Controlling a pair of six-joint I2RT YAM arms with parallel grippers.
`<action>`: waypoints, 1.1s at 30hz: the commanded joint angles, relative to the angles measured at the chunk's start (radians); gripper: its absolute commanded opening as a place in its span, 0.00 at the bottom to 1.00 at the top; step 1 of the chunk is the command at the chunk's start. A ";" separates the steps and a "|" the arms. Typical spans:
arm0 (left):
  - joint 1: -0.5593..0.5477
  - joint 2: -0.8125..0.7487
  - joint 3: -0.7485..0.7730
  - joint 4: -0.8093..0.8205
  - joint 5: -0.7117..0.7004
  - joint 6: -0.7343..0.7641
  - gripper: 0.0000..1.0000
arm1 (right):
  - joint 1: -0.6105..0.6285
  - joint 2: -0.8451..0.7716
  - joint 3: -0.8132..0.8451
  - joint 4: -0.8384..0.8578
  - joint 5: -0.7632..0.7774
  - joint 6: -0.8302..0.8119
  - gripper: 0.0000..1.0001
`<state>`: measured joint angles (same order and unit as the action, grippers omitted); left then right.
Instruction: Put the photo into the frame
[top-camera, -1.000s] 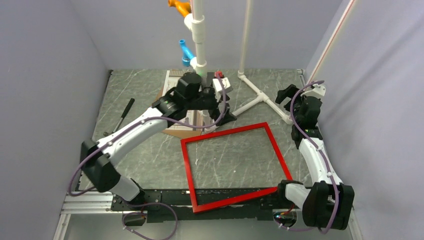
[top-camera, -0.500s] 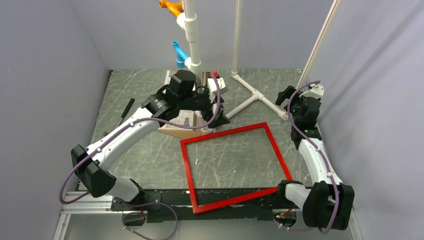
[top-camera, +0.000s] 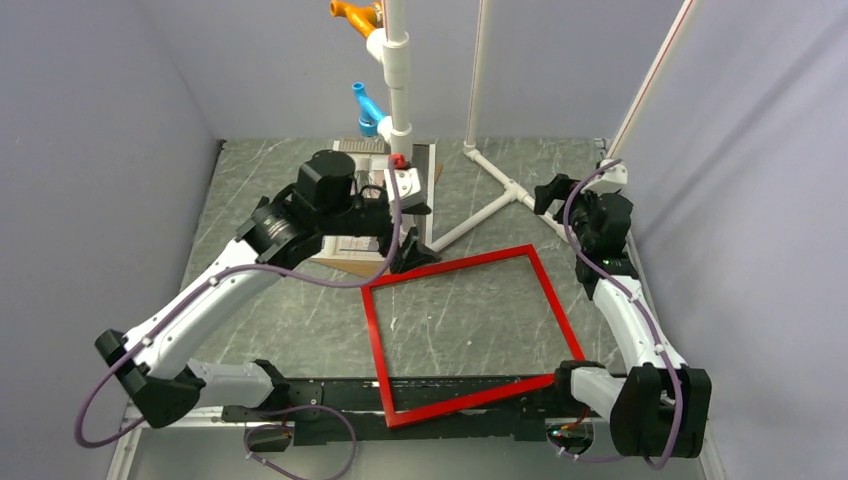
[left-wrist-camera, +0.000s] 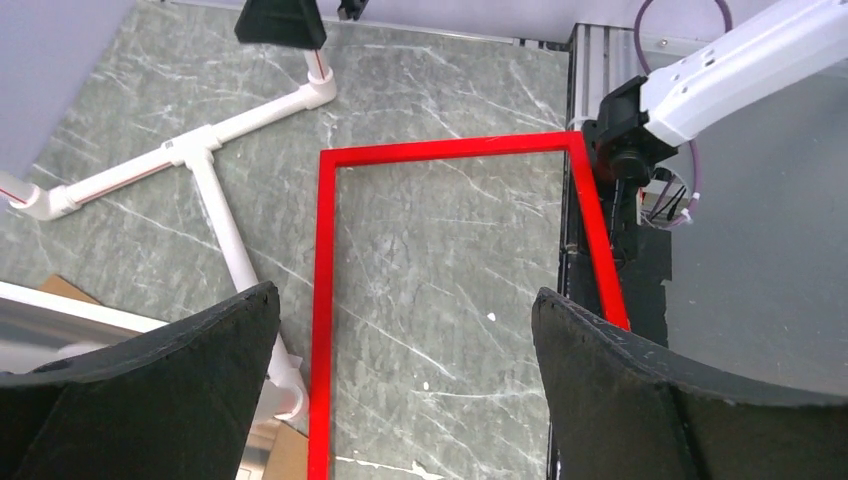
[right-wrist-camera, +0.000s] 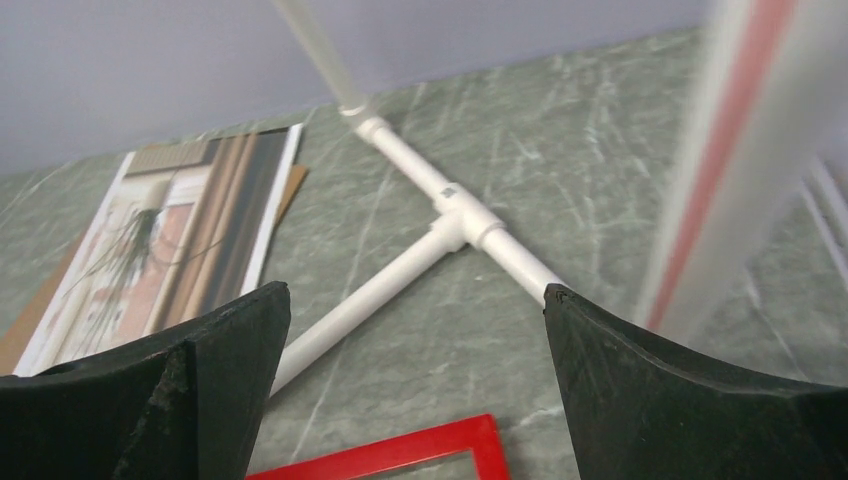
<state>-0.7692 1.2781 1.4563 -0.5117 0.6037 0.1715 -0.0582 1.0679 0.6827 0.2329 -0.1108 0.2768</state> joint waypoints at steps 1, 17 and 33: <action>-0.007 -0.105 -0.044 -0.003 -0.045 -0.010 0.99 | 0.039 0.025 0.033 0.085 -0.068 -0.059 1.00; 0.010 -0.224 -0.133 0.055 -0.372 -0.137 0.64 | 0.046 0.307 0.288 0.069 0.192 -0.087 1.00; 0.115 0.049 0.037 0.100 -0.160 -0.132 0.51 | -0.025 0.354 0.283 0.116 0.384 0.001 1.00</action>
<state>-0.6678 1.2846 1.4109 -0.4725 0.3740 0.0410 -0.0231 1.4548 0.9802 0.2489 0.1585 0.2474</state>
